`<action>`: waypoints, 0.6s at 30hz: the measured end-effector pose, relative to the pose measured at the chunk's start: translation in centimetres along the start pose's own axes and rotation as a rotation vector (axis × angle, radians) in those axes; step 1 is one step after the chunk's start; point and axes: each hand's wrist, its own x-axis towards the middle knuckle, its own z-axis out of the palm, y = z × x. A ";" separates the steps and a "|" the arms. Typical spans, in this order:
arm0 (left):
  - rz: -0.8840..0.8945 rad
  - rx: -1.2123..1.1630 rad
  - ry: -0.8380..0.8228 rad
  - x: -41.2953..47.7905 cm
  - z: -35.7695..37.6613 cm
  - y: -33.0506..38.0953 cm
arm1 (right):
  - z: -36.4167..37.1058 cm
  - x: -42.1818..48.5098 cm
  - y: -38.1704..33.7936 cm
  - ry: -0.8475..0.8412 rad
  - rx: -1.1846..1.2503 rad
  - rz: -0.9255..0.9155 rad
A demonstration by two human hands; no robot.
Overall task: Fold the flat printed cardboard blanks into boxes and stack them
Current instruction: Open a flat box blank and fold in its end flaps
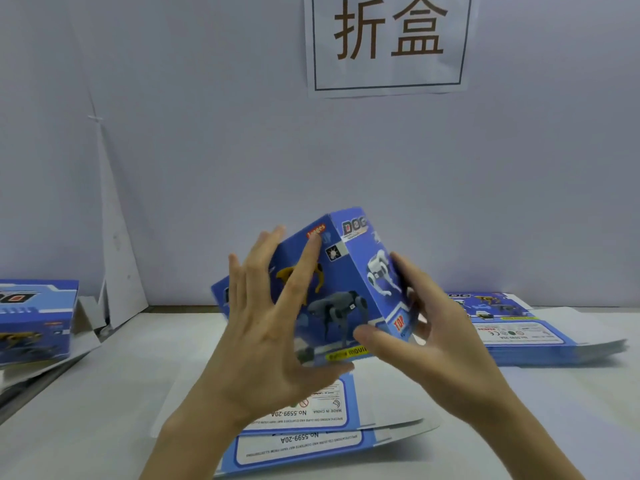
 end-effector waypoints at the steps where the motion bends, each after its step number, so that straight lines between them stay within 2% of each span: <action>1: -0.042 -0.103 -0.014 -0.1 0.0 0.0 | 0.2 0.0 0.0 0.077 -0.091 -0.074; 4: -0.368 -0.516 -0.016 0.7 -0.6 0.7 | 0.6 0.3 0.4 0.308 -0.468 -0.329; 6: -0.599 -0.916 0.070 1.2 -0.8 0.6 | 0.4 0.5 0.9 0.335 -0.640 -0.470; 8: -0.699 -1.173 0.105 1.2 -0.8 -0.4 | 0.5 0.6 1.4 0.288 -0.785 -0.624; 13: -0.797 -1.300 -0.113 0.4 -1.6 -1.2 | 2.2 -0.1 2.2 0.146 -0.918 -0.839; 15: -0.848 -1.343 -0.091 0.4 -1.5 -1.8 | 2.6 -0.3 2.1 0.046 -0.971 -0.795; 17: -0.870 -1.304 0.048 0.3 -0.8 -2.4 | 2.5 -0.3 1.9 -0.096 -0.912 -0.585; 18: -0.848 -1.179 0.142 0.3 -0.3 -2.6 | 2.3 -0.3 1.7 -0.157 -0.816 -0.459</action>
